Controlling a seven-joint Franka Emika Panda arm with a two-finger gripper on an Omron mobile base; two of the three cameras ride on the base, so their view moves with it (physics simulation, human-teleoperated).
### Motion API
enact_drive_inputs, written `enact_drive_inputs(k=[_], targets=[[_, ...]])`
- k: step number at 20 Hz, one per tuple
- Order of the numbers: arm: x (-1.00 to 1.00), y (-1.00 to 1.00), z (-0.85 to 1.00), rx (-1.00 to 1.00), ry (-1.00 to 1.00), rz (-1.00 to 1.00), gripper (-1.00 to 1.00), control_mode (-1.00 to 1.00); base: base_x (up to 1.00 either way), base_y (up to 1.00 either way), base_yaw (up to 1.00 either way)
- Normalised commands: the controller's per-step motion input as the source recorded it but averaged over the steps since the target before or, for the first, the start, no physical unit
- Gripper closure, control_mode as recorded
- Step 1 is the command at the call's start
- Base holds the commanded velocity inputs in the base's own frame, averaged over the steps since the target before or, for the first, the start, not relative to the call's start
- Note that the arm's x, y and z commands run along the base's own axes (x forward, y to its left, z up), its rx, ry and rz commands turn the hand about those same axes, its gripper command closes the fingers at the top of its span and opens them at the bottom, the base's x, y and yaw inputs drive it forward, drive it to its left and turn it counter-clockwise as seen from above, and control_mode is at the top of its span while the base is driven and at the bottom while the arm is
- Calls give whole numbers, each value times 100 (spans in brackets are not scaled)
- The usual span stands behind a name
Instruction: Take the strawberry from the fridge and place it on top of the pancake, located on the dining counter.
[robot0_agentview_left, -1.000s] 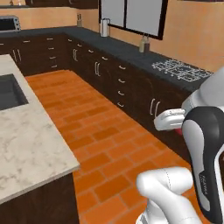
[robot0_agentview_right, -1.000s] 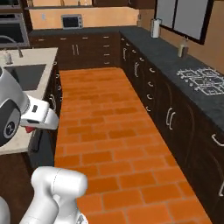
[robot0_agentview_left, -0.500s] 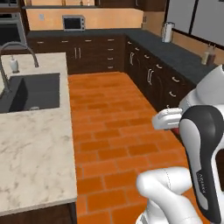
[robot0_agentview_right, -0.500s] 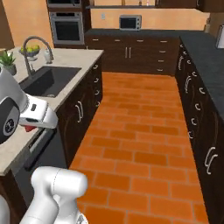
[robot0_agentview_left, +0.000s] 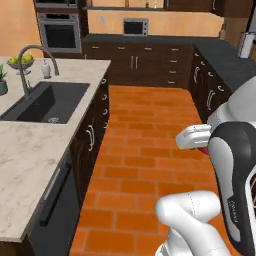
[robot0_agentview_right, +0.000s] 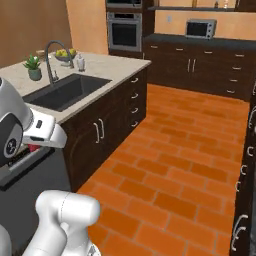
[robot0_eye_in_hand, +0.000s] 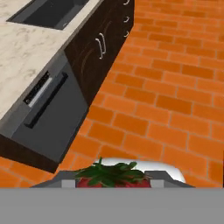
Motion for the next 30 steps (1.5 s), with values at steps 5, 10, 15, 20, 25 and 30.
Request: enact_drive_inputs(k=[5,10,15,20,25,30], targets=[[0,0,0,0,0,0,100,100,100,-88,46],[0,0,0,0,0,0,100,100,100,-75,53],[0,0,0,0,0,0,100,100,100,-82,52],[0,0,0,0,0,0,100,100,81,-99,48],[0,0,0,0,0,0,100,100,54,-100,51],[0,0,0,0,0,0,100,100,37,-100,49]])
